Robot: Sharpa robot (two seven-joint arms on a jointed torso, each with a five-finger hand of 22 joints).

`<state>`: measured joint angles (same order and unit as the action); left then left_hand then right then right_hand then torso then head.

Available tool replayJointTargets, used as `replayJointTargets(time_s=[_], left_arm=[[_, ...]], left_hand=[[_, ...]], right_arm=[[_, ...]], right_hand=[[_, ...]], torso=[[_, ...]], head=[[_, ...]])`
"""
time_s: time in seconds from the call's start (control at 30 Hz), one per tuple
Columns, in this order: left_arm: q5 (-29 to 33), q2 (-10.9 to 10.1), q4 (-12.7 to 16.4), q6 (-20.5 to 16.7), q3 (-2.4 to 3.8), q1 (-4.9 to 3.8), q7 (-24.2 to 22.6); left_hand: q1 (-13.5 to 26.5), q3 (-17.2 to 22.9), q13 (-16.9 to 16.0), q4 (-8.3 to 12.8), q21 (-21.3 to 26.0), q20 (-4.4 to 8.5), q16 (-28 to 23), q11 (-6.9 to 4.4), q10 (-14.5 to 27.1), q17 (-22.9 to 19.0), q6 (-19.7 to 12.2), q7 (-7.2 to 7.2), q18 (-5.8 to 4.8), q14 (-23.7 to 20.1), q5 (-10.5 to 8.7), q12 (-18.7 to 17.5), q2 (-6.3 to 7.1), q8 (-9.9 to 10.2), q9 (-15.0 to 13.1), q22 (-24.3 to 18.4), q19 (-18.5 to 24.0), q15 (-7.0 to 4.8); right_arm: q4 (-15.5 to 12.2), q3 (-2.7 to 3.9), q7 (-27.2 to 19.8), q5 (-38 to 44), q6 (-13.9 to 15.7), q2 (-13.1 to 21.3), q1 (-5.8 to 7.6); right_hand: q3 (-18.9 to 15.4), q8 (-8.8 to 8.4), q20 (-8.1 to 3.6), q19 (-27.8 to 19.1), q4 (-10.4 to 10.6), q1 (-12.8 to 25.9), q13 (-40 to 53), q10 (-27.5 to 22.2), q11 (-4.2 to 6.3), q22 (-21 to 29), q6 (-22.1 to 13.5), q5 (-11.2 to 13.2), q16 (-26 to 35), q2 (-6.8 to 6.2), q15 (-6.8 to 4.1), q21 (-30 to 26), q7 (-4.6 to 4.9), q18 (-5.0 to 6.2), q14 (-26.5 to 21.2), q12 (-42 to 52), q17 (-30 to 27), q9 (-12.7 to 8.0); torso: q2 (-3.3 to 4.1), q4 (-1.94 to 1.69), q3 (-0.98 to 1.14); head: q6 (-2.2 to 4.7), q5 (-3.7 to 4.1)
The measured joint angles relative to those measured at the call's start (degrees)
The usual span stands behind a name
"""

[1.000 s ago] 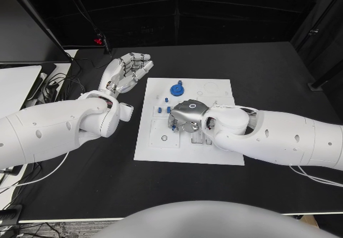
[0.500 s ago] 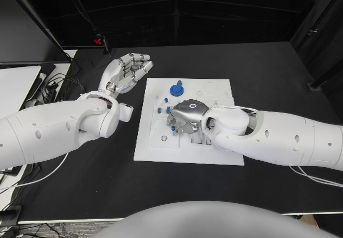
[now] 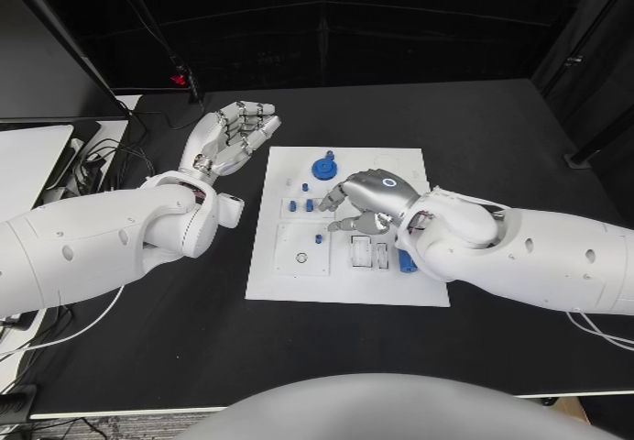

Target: Assemble the parts on the task board

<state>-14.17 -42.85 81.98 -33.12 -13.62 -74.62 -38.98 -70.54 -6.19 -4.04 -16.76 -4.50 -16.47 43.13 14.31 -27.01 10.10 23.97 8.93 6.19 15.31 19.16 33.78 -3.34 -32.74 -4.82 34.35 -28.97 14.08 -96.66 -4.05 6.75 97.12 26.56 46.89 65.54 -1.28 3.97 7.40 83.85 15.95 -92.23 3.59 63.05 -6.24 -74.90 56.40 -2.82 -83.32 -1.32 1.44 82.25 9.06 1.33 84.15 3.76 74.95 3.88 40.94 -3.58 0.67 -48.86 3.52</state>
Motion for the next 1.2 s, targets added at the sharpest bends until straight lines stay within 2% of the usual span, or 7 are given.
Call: replayJointTargets(time_s=[0.2,0.33,0.43,0.6,0.8,1.03,1.2], left_arm=[[0.06,-0.01,-0.08,0.03,0.00,0.02,0.00],[0.55,0.03,-0.06,0.05,0.00,0.03,0.00],[0.96,0.03,-0.05,0.06,0.00,0.03,0.00],[1.61,0.01,-0.02,0.06,0.00,0.03,0.00],[2.03,-0.13,0.05,0.14,0.00,0.04,0.00],[2.29,-0.28,0.06,0.19,0.00,0.04,0.00],[2.38,-0.28,0.03,0.21,0.00,0.04,0.00]], left_hand=[[0.27,-0.35,0.06,-0.07,0.00,0.00,0.00,0.00,0.00,-0.18,0.00,0.00,0.00,0.00,0.00,0.00,-0.26,0.00,0.11,-0.04,0.00,0.00],[0.32,-0.35,0.06,-0.06,0.00,0.00,0.00,0.00,0.00,-0.18,0.00,0.00,0.00,0.00,0.00,0.00,-0.31,0.00,0.11,-0.05,0.00,0.00],[0.32,-0.35,0.06,-0.06,0.00,0.00,0.00,0.00,0.00,-0.18,0.00,0.00,0.00,0.00,0.00,0.00,-0.31,0.00,0.11,-0.05,0.00,0.00],[0.32,-0.35,0.06,-0.06,0.00,0.00,0.00,0.00,0.00,-0.18,0.00,0.00,0.00,0.00,0.00,0.00,-0.31,0.00,0.11,-0.05,0.00,0.00],[0.32,-0.80,0.14,-0.03,0.00,0.00,0.00,0.05,0.48,-0.79,-0.34,-0.08,0.00,-0.63,-0.01,0.24,-0.31,-0.28,0.32,-0.18,0.00,0.02],[0.09,-0.80,0.14,-0.04,0.00,0.00,0.00,0.19,0.62,-1.11,-0.43,0.00,0.01,-0.63,-0.01,0.24,-0.54,-0.28,0.34,-0.32,0.00,0.03],[0.09,-0.95,0.14,0.11,0.00,0.00,0.00,0.19,0.62,-1.23,-0.42,0.01,0.00,-0.63,-0.01,0.44,-0.54,-0.28,0.38,-0.32,0.00,0.02]], right_arm=[[-0.41,0.22,-3.68,-8.77,2.90,4.87,3.77],[1.76,0.16,-5.49,-12.65,3.21,6.45,4.48],[3.40,0.12,-6.10,-14.32,2.97,6.64,4.69],[5.66,0.07,-6.05,-15.83,1.06,6.32,4.83],[6.49,0.02,-4.62,-15.47,-2.35,5.81,4.72],[6.58,-0.01,-2.85,-13.71,-6.41,5.24,4.38],[6.62,-0.01,-2.11,-12.45,-7.90,5.12,4.33]], right_hand=[[-0.15,0.00,0.00,0.00,0.15,2.29,0.00,-0.72,-0.31,0.00,-0.73,0.00,-0.42,-0.25,0.00,0.89,0.84,-0.01,0.00,0.00,0.00,0.00],[-0.16,0.00,0.20,0.20,0.15,2.59,0.00,-0.72,-0.31,0.00,-1.09,0.00,-0.42,-0.55,0.00,0.89,0.48,-0.01,0.00,0.00,0.00,0.00],[-0.15,0.00,0.20,0.20,0.15,2.89,0.00,-1.23,-0.20,0.00,-1.29,0.00,-0.42,-0.45,0.00,0.89,0.69,-0.01,0.00,0.00,-0.01,-0.01],[-0.16,0.00,0.20,0.20,0.15,3.55,-0.01,-2.58,-0.70,0.00,-2.10,0.00,-0.42,-0.99,0.21,0.89,1.11,-0.01,-0.21,0.00,-0.01,-0.01],[-0.16,0.00,0.61,0.18,0.15,5.36,0.05,-2.66,-0.61,-0.02,-2.31,0.00,0.13,-1.79,0.43,-0.41,1.31,-0.02,-0.02,0.18,-0.01,-0.01],[1.52,0.00,0.61,0.18,0.71,8.38,0.06,-2.66,-0.61,-0.04,-2.10,0.00,0.46,-4.81,0.62,-0.86,1.52,-0.02,-0.21,0.39,-0.25,0.03],[2.72,0.03,0.61,0.18,0.76,10.17,0.05,-2.33,-0.94,-0.04,-1.71,0.00,0.46,-5.70,0.62,-1.23,1.91,-0.02,-0.20,0.94,-0.49,0.14]], torso=[[-0.04,0.00,-0.02],[-0.04,-0.04,-0.04],[-0.01,-0.04,-0.04],[0.12,-0.04,0.03],[0.16,-0.04,0.09],[0.13,0.03,0.08],[0.11,0.04,0.04]], head=[[0.58,0.80],[0.99,1.51],[1.26,1.68],[1.63,1.76],[1.68,1.57],[1.59,1.46],[1.58,1.58]])
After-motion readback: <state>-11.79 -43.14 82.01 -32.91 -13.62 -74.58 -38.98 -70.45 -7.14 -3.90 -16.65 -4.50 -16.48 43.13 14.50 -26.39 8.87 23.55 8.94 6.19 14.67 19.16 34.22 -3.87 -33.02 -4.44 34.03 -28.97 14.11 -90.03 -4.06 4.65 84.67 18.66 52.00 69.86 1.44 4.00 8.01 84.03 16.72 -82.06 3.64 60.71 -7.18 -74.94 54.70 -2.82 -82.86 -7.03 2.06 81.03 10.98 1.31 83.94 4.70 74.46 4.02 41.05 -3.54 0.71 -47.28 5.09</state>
